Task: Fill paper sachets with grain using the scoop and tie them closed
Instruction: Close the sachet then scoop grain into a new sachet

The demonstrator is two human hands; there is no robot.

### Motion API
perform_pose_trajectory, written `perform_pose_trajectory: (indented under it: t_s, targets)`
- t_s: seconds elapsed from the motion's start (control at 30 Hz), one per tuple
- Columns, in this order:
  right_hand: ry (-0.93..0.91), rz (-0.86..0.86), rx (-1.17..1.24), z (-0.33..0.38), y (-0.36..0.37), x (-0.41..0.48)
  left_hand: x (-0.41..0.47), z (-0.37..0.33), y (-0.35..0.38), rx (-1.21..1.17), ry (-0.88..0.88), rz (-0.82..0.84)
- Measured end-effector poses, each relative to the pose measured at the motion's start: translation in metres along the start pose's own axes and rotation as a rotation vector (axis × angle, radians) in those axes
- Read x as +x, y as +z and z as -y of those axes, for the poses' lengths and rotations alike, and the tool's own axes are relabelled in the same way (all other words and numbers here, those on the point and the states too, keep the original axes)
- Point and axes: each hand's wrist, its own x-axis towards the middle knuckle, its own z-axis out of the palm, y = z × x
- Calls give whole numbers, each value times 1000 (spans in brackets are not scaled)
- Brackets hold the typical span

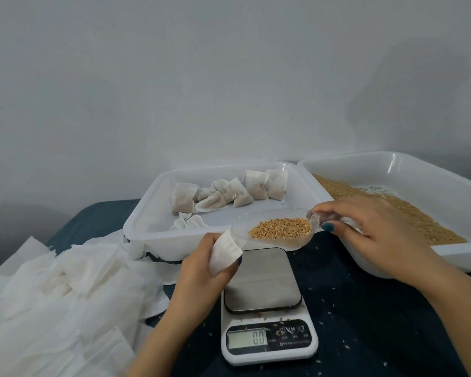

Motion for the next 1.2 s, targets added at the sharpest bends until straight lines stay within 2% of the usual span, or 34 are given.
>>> perform_pose_trajectory:
  t_s: [0.17,0.53,0.83,1.2]
  targets:
    - [-38,-6,-144,1,-5,2,1,1,-3,20,21,-22]
    - [-227,-30,-372,13,-16,15,-1,-1,1,72,88,79]
    - [-348,-61,-489,27,-25,23,-6,-7,5,7,24,124]
    - [-410,-56,-567,30,-38,28,-8,-14,10,-152,-58,188]
